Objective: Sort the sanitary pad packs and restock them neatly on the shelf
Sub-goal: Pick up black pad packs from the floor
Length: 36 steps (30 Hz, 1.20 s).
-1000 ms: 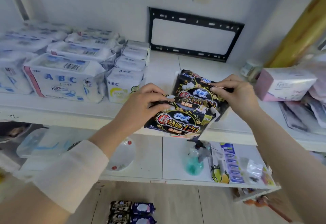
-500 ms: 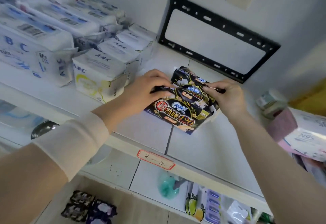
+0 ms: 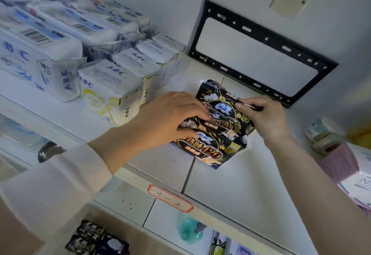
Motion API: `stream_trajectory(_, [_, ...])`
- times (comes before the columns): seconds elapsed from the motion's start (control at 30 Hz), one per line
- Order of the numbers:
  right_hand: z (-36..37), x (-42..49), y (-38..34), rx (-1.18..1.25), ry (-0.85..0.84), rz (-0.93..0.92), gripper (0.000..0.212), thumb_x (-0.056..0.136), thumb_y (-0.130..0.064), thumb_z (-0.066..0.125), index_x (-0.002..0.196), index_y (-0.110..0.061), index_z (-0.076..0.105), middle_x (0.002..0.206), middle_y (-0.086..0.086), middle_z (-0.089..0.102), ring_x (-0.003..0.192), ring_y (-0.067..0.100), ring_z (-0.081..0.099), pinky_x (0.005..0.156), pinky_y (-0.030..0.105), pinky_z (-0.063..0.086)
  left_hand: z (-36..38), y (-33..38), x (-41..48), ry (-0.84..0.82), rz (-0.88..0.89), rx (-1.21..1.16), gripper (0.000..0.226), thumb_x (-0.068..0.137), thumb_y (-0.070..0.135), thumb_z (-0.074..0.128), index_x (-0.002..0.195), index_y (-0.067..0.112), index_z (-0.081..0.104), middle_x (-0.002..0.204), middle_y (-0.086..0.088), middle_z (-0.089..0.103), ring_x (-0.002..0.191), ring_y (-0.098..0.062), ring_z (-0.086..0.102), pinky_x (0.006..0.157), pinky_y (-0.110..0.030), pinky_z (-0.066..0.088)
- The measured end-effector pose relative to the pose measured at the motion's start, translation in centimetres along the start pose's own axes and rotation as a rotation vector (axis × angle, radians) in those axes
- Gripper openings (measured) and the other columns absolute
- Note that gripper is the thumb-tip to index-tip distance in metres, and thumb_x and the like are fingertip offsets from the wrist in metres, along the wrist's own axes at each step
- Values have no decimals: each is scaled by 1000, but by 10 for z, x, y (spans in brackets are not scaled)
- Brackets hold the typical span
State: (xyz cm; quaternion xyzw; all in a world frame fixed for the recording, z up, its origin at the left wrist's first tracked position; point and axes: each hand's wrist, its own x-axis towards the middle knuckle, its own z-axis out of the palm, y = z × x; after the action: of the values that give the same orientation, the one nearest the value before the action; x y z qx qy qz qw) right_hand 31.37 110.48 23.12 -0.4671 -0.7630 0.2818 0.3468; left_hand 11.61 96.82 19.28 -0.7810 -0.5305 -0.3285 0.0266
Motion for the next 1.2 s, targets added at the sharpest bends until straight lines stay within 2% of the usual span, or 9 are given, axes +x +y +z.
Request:
stream_trajectory(0.17, [8,30,4,50,-12,72,13,74,-18,76,85,-18,71,87,-2,62,73,12,56,61,21,44,3,-8,23,15,-114,16,36,77,28,72,111,19,64,115,2,64,107,-17,58,94,-35,41])
stream_trajectory(0.33, [22,75,4,34,-22,96,13,74,-18,76,79,-26,68,95,7,65,84,25,61,68,34,47,10,-28,51,21,-241,96,36,86,27,62,122,23,57,126,6,57,118,-12,49,100,-26,31])
stream_trajectory(0.47, [39,103,1,56,-72,113,11,75,-16,76,83,-20,69,85,7,68,79,27,64,71,38,51,15,-47,69,50,-333,159,36,89,28,58,125,28,52,129,8,54,119,-11,47,102,-27,29])
stream_trajectory(0.57, [52,116,-1,98,-106,121,16,74,-16,76,88,-18,70,87,5,67,78,21,64,75,31,53,16,-58,78,45,-377,202,36,90,25,57,125,28,51,127,5,55,117,-15,48,102,-37,36])
stream_trajectory(0.67, [57,121,-5,100,-177,119,11,76,-19,75,85,-23,69,88,1,66,77,14,64,73,22,53,15,-64,82,41,-363,209,37,91,21,55,127,25,48,127,2,55,116,-17,48,99,-33,37])
stream_trajectory(0.77, [54,122,-10,95,-261,106,8,83,-27,68,88,-22,69,78,-8,66,64,-2,62,56,3,45,15,-64,81,51,-316,237,45,89,22,58,131,25,43,133,3,51,123,-16,45,107,-32,30])
stream_trajectory(0.83, [49,125,-9,83,-300,88,16,87,-28,63,98,-19,69,77,-13,64,58,-11,60,50,-1,40,18,-61,79,70,-259,253,49,85,25,63,131,25,45,134,2,51,126,-16,44,112,-30,20])
stream_trajectory(1.0, [50,128,-6,54,-339,11,24,88,-14,61,111,-19,65,87,-12,64,77,-4,59,61,2,46,29,-59,77,167,-155,279,48,52,17,88,97,18,70,97,-1,71,91,-21,68,91,-33,47])
stream_trajectory(1.2, [56,130,-9,41,-360,0,22,88,-18,62,108,-27,66,90,-11,65,82,1,61,62,7,49,31,-58,81,161,-161,279,49,50,18,89,95,18,70,94,-2,71,88,-21,68,85,-35,51])
